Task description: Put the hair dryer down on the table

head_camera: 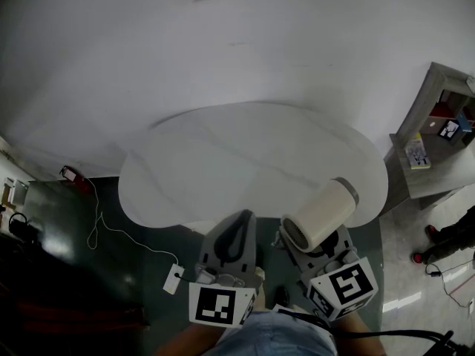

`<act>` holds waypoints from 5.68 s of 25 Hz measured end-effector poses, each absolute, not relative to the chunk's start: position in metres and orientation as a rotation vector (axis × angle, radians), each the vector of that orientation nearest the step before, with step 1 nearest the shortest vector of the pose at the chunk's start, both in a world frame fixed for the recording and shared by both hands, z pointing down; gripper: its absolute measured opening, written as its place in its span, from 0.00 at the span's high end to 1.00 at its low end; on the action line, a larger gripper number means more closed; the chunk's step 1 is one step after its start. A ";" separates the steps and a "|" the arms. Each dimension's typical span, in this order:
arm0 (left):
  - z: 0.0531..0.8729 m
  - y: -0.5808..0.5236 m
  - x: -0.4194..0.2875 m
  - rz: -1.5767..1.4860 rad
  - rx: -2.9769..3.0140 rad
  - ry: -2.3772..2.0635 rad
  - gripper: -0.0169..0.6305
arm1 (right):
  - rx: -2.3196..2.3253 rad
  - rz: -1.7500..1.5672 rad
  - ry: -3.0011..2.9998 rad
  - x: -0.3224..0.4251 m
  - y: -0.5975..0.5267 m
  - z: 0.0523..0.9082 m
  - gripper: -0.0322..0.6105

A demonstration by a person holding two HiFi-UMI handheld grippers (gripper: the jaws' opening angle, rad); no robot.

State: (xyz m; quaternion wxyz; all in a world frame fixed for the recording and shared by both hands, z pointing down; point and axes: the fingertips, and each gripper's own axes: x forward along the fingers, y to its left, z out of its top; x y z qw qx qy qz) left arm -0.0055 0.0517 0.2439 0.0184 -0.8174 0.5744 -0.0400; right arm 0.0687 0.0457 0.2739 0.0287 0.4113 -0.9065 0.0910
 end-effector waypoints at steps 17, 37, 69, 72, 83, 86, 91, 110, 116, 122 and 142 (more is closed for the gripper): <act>0.247 -0.120 -0.075 -0.015 -2.643 1.718 0.95 | 1.368 0.252 -2.682 0.006 -0.112 0.275 0.61; 0.246 -0.212 -0.117 0.132 -2.748 1.681 0.95 | 1.454 0.183 -2.537 -0.023 -0.189 0.263 0.61; 0.346 -0.325 0.012 -0.235 -2.913 1.682 0.95 | 1.434 0.524 -2.371 0.103 -0.287 0.386 0.61; 0.355 -0.331 0.016 -0.255 -2.909 1.700 0.95 | 1.413 0.551 -2.363 0.108 -0.291 0.400 0.61; 0.386 -0.350 0.024 -0.316 -2.926 1.767 0.95 | 1.355 0.612 -2.377 0.113 -0.314 0.424 0.61; 0.391 -0.355 0.020 -0.328 -2.921 1.796 0.95 | 1.334 0.625 -2.382 0.110 -0.321 0.429 0.61; 0.401 -0.366 0.011 -0.349 -2.909 1.845 0.95 | 1.300 0.630 -2.390 0.102 -0.335 0.437 0.61; 0.439 -0.394 -0.024 -0.401 -2.925 1.985 0.95 | 1.135 0.614 -2.250 0.069 -0.360 0.490 0.61; 0.443 -0.395 -0.032 -0.388 -2.921 2.023 0.95 | 1.072 0.552 -2.195 0.061 -0.359 0.501 0.61; 0.441 -0.393 -0.040 -0.378 -2.903 2.051 0.95 | 1.008 0.502 -2.138 0.050 -0.352 0.511 0.61; 0.435 -0.386 -0.057 -0.352 -2.870 2.106 0.95 | 0.873 0.497 -2.011 0.042 -0.337 0.541 0.61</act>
